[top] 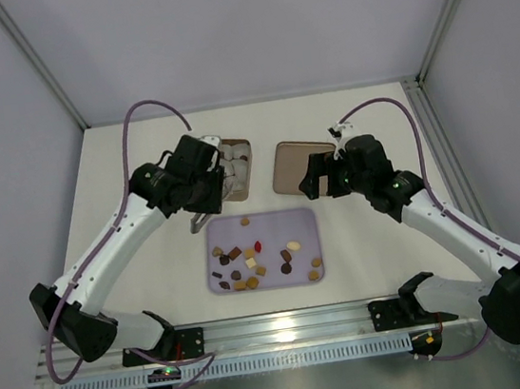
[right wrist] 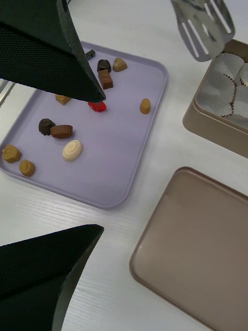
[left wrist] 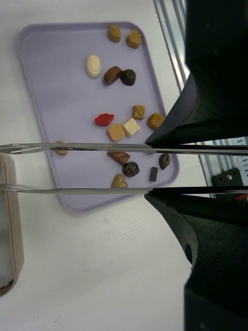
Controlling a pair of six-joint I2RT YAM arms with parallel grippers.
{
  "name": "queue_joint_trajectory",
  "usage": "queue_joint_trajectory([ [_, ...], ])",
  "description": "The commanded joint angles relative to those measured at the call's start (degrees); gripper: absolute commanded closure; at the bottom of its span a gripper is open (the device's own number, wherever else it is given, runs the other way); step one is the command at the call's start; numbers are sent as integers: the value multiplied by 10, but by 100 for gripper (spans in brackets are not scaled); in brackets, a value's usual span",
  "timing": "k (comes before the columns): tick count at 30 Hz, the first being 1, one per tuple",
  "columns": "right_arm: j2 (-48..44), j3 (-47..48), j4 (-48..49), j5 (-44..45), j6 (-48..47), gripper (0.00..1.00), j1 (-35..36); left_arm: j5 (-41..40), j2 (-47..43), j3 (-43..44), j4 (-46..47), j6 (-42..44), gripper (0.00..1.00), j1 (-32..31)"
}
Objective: Pack the chocolate
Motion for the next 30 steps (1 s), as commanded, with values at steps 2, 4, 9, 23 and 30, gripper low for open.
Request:
queue_joint_trajectory([
  [2,-23,-14,14,6,6,0,1,-12,-50,-44,-22,-32,60,-47],
  [4,-23,-20,18,5,10,0,1,-15,-62,-66,-26,-41,60,-70],
  [9,-25,-32,23,4,15,0,1,-9,-79,-133,-12,-69,60,-115],
  [23,-29,-43,25,7,16,0,2,12,-58,-175,25,-105,57,-196],
  [30,-32,-46,26,7,16,0,2,15,-41,-184,38,-104,57,-204],
])
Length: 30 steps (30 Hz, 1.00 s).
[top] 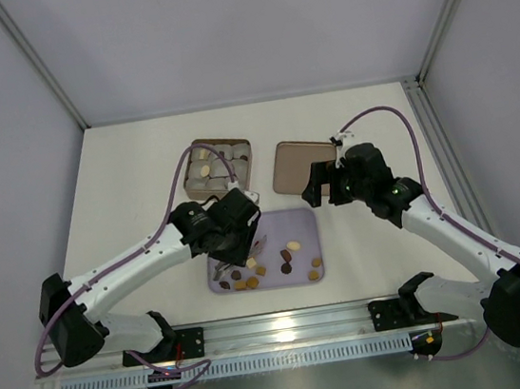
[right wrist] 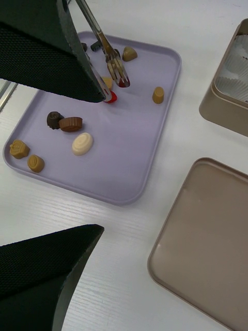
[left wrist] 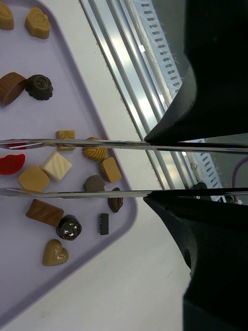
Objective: Pack the chocolate
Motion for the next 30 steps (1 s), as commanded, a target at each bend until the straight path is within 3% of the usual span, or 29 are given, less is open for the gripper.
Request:
queue_joint_trajectory([
  [1,-19,-3,22,7,7,0,1,5,8,-3,28,-5,57,-7],
  [8,-22,-4,21,7,7,0,1,7,23,-14,40,-3,58,-8],
  [19,-24,-4,21,6,7,0,0,6,32,-14,39,0,68,-8],
  [30,-24,0,16,10,4,0,1,-33,24,27,12,13,71,-8],
])
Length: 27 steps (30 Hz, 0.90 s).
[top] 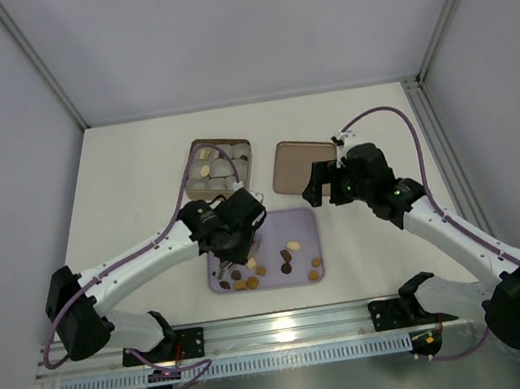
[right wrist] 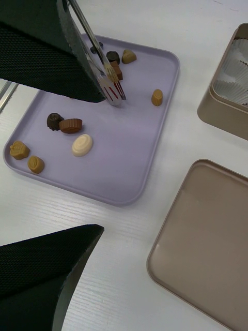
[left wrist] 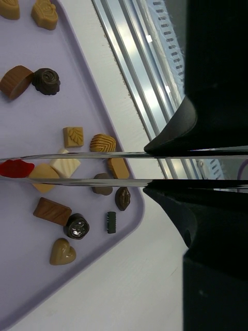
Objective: Pack the chocolate
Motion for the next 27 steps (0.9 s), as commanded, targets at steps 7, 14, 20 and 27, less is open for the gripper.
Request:
queue_joint_trajectory([
  [7,-15,5,15,11,0,0,1,-34,-12,63,-18,19,71,0],
  [14,-15,7,14,11,2,0,1,-38,-19,102,-32,31,71,16],
  [20,-13,11,13,6,-1,0,1,-27,-13,157,-36,60,71,65],
  [27,-1,23,12,2,-5,0,1,9,24,220,-7,94,71,161],
])
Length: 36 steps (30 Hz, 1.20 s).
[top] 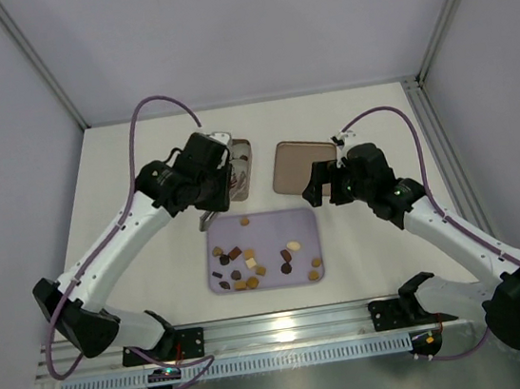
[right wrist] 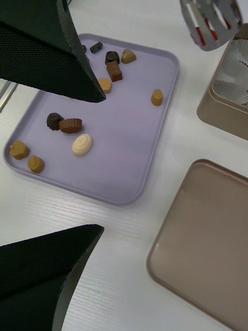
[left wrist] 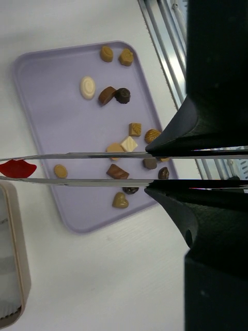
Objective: Pack the chocolate
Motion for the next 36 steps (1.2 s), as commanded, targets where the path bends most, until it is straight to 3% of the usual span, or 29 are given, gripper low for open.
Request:
queue_joint_trajectory([
  [1,3,23,12,-1,-5,0,1,24,29,39,32,29,71,54],
  [11,22,40,12,-7,-11,0,1,19,154,128,63,57,71,142],
  [25,32,35,20,-10,-12,0,1,-8,258,144,101,68,73,175],
  [36,32,33,21,-11,-11,0,1,-16,261,145,102,72,60,176],
])
